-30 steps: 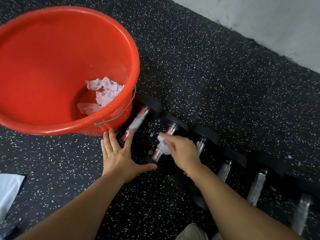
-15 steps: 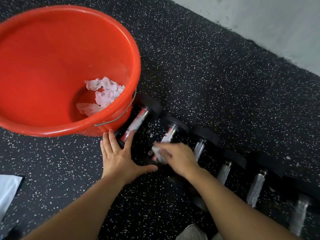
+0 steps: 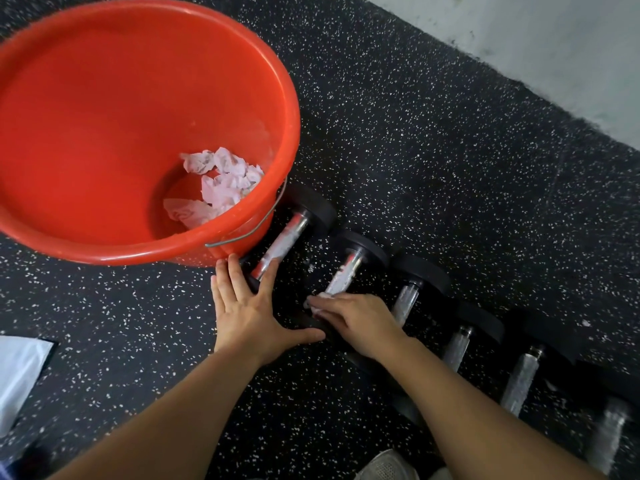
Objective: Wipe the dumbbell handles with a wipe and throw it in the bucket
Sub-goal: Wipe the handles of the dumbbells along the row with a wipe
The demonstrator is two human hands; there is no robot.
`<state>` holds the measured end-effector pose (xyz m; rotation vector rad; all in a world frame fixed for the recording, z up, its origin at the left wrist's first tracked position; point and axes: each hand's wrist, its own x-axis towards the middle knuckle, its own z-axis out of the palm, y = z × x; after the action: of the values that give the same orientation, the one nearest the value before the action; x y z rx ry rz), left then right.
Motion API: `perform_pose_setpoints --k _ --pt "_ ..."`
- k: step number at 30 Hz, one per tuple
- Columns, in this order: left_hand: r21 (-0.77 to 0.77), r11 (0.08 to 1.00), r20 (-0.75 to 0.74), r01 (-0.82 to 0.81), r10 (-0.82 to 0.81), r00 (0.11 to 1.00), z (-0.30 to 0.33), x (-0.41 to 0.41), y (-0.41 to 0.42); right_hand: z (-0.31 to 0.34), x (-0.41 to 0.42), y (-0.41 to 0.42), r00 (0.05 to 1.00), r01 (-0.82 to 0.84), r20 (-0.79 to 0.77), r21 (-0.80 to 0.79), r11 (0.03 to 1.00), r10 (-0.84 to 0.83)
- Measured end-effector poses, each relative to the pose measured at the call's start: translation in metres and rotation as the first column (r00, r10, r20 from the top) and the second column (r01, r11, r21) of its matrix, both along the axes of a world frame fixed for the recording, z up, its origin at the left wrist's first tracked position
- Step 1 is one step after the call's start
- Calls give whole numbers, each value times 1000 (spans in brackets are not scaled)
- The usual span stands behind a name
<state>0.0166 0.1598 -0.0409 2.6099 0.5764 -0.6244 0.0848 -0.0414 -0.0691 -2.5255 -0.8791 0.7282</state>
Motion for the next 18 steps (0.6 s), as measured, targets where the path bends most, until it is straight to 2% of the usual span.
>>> perform_pose_setpoints --k 2,6,8,10,13,16,18 --pt "0 1000 -7 2 -2 1000 0 0 0 3 9 0 999 35 -27 32 999 -34" --pt "-7 1000 -24 0 0 1000 0 1 0 2 28 -7 935 348 84 -18 937 -346" --pt "-3 1000 -22 -3 3 1000 0 1 0 1 29 -7 912 408 64 -26 913 -406" --pt "4 1000 -17 2 -1 1000 -1 1 0 -2 22 -7 919 391 -57 16 920 -389" --pt "12 1000 6 4 -4 1000 -2 0 1 -9 4 -7 943 239 -261 90 967 -208" --pt "16 1000 15 2 -2 1000 -4 -1 1 -10 1 -6 951 157 -285 108 982 -121" --pt "19 1000 1 6 -6 1000 -4 0 1 -8 9 -7 939 240 -274 98 966 -206"
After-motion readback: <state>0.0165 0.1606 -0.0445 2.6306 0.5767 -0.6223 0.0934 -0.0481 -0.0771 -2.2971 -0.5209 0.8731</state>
